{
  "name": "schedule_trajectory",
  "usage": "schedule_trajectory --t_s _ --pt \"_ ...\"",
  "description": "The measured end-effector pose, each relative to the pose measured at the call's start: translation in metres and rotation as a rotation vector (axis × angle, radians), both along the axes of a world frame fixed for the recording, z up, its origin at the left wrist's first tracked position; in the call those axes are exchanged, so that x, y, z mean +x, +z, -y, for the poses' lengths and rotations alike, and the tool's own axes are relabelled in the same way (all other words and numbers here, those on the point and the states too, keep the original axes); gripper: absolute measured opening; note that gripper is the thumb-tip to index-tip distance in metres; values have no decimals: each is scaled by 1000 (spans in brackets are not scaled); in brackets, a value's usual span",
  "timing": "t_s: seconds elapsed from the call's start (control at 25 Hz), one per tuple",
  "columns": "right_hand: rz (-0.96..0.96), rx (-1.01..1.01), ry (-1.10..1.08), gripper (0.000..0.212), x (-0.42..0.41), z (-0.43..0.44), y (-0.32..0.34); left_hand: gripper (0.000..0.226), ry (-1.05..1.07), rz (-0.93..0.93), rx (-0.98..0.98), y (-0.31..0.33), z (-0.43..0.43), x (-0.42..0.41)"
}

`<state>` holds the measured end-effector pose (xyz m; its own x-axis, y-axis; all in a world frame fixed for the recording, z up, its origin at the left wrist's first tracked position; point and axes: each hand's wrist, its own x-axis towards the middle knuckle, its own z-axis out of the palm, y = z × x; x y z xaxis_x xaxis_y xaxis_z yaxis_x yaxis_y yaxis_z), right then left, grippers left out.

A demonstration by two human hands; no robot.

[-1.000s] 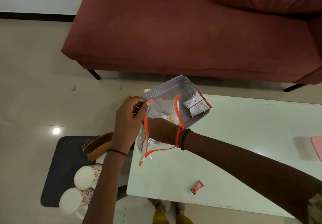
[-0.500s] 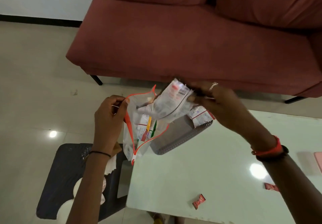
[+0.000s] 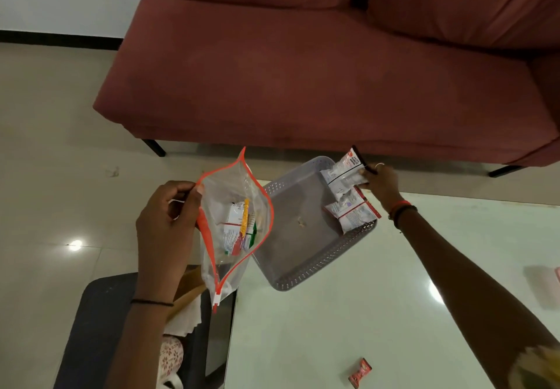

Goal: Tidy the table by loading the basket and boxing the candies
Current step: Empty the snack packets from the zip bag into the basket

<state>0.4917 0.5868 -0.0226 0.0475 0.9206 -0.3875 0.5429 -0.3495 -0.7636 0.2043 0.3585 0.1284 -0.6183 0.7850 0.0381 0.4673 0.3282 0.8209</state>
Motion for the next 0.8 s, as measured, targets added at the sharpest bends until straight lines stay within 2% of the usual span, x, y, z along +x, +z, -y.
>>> schedule_trajectory --t_s 0.12,0.4,0.8 --pt "42 -22 -54 22 -12 -20 -35 22 -3 19 -14 -9 -1 -10" --pt "301 -20 109 25 -18 -39 -75 18 0 54 -18 -16 -4 -22" --pt "360 73 98 24 -38 -35 -78 26 2 46 1 -15 -16 -25"
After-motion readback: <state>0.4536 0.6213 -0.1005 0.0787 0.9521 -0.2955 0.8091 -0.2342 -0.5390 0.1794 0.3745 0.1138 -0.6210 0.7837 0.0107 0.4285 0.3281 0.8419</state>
